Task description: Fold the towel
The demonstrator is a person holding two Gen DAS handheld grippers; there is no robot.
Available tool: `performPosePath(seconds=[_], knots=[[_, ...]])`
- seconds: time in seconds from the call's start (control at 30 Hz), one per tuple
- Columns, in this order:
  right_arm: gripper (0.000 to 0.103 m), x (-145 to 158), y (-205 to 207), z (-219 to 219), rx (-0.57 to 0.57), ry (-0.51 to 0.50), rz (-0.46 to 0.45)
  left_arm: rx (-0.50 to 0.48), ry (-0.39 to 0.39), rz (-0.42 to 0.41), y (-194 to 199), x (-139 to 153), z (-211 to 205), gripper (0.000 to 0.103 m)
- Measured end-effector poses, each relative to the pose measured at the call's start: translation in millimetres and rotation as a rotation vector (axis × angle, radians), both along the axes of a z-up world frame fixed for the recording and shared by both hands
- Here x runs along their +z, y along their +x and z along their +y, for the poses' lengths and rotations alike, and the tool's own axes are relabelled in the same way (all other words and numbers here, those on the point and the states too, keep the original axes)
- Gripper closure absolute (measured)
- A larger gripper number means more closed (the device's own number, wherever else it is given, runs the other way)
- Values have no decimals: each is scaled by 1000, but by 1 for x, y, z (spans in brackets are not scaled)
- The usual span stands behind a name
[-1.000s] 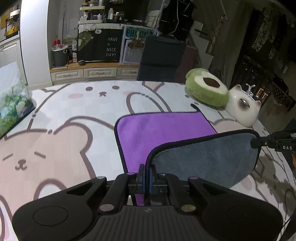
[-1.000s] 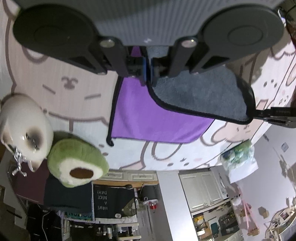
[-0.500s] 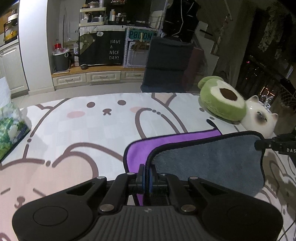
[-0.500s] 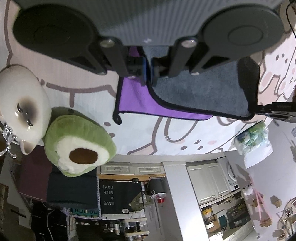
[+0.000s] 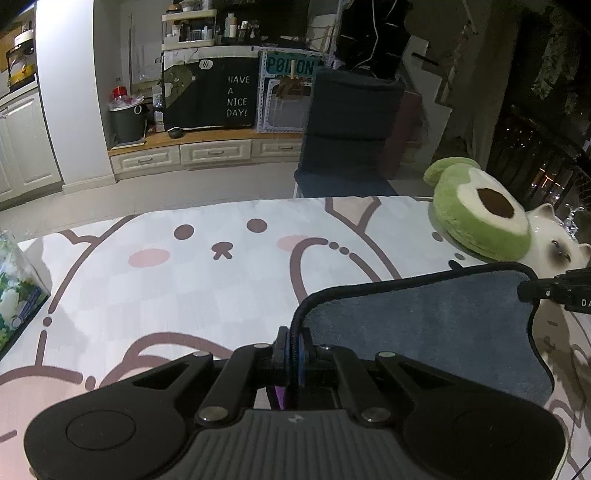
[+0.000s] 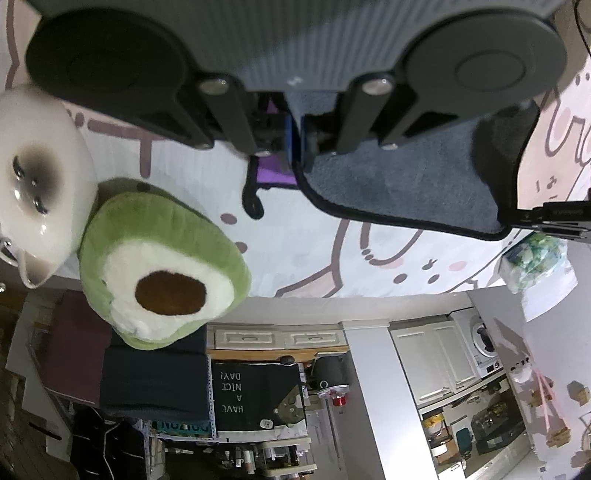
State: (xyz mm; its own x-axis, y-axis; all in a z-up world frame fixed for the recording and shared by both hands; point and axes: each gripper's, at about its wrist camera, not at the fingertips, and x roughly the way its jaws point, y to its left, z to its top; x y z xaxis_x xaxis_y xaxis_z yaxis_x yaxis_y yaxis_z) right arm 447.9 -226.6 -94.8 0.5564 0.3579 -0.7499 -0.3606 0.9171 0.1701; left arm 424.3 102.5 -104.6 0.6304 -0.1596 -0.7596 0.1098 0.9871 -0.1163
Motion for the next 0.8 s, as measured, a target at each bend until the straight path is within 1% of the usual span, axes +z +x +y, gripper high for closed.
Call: performPosePath(seconds=[0.27, 0.33, 0.37, 0.4, 0.43, 0.5, 0.53, 0.57, 0.6, 0.7, 0.8], knots=[[98, -14, 23, 8, -27, -26, 17, 10, -1, 11, 19, -11, -1, 98], [97, -17, 27, 9, -25, -32, 18, 8, 0, 21, 21, -15, -3, 95], [95, -18, 28, 10, -20, -28, 24, 18, 3, 24, 21, -17, -3, 93], [91, -21, 30, 11, -14, -18, 33, 31, 10, 28, 22, -18, -2, 80], [82, -23, 31, 10, -13, -6, 41, 42, 17, 37, 22, -20, -2, 70], [25, -26, 32, 10, -22, 0, 51, 69, 31, 52, 22, -22, 0, 14], [14, -26, 32, 10, -31, -8, 41, 82, 46, 52, 21, -22, 0, 5], [3, -27, 31, 11, -36, -18, 29, 90, 58, 45, 19, -22, -1, 1], [0, -27, 31, 12, -40, -26, 21, 92, 62, 43, 18, -21, 0, 1], [0, -28, 31, 12, -55, -19, 30, 106, 57, 71, 18, -21, 0, 0], [0, -28, 29, 14, -60, -23, 37, 113, 75, 89, 16, -21, -3, 0]])
